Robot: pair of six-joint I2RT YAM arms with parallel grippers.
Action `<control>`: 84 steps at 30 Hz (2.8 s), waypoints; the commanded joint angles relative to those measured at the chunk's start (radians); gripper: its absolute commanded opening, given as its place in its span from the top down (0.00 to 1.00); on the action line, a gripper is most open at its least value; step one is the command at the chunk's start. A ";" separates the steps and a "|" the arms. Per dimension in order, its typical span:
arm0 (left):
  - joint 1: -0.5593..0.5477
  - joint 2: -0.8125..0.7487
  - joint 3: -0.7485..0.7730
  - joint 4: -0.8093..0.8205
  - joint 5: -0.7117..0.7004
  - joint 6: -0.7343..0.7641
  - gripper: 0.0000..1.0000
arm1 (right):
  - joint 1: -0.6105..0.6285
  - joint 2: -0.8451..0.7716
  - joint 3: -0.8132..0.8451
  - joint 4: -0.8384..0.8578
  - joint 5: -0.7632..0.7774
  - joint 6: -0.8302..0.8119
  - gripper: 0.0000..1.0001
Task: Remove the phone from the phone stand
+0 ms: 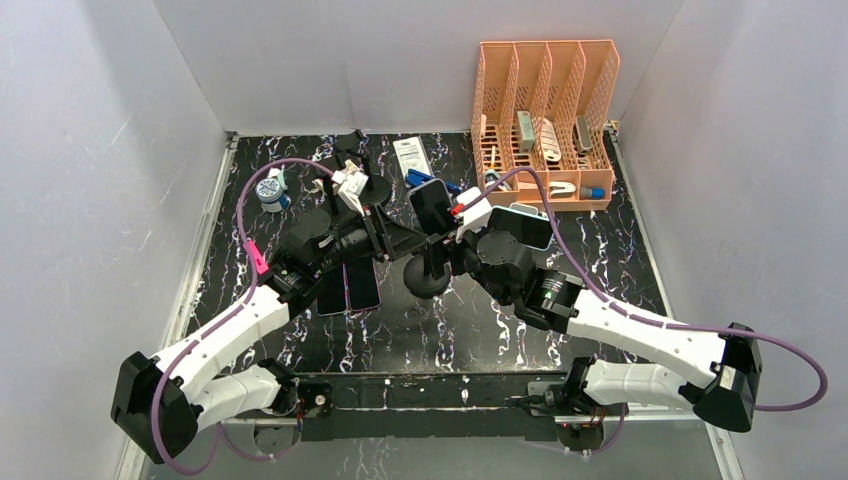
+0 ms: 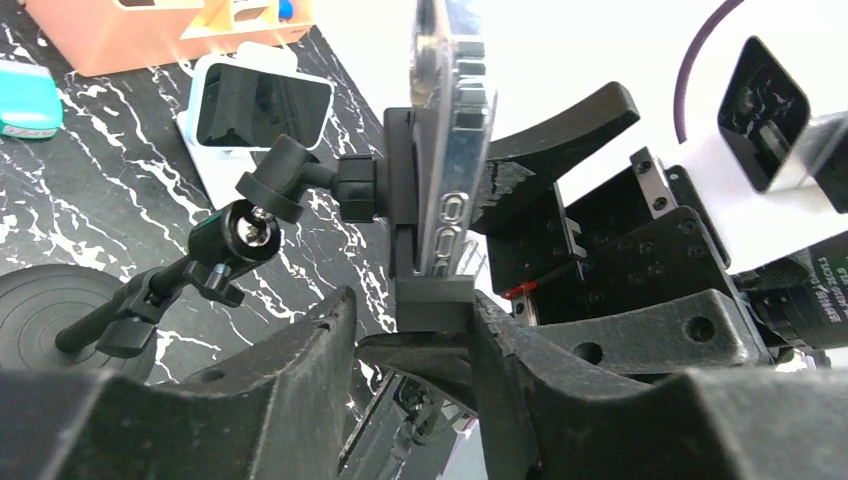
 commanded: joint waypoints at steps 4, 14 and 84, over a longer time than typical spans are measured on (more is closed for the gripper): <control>-0.002 -0.009 0.036 0.031 0.022 0.024 0.78 | 0.004 -0.008 0.037 -0.023 -0.015 0.016 0.59; -0.002 -0.048 -0.044 -0.019 -0.029 0.063 1.00 | 0.002 0.014 0.020 -0.064 0.164 -0.023 0.99; 0.065 -0.032 0.032 -0.123 0.068 0.178 1.00 | -0.221 -0.055 0.063 -0.125 -0.486 0.172 0.99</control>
